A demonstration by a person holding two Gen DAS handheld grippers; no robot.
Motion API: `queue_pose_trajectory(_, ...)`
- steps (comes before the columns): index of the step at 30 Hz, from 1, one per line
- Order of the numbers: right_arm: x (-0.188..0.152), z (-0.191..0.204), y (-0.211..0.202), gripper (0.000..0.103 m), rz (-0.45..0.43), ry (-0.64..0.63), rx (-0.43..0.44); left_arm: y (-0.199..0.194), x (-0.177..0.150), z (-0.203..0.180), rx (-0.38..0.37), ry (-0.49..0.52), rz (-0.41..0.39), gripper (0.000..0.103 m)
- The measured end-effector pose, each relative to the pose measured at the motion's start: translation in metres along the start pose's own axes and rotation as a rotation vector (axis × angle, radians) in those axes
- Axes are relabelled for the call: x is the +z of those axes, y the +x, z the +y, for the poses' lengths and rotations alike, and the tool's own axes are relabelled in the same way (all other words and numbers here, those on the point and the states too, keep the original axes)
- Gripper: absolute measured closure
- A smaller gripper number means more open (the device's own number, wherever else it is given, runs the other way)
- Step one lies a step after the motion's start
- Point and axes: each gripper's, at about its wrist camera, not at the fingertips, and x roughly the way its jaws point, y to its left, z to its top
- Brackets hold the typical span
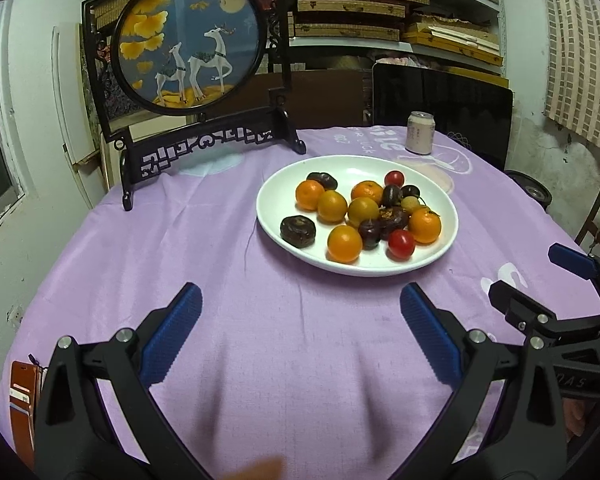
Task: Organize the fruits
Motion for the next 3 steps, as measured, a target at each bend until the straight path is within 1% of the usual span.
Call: queue_pose_trajectory(3, 0.0001, -0.0002, 0.0002, 0.001, 0.000, 0.000, 0.001, -0.0020, -0.0005, -0.0030, 0.001, 0.015, -0.008, 0.002)
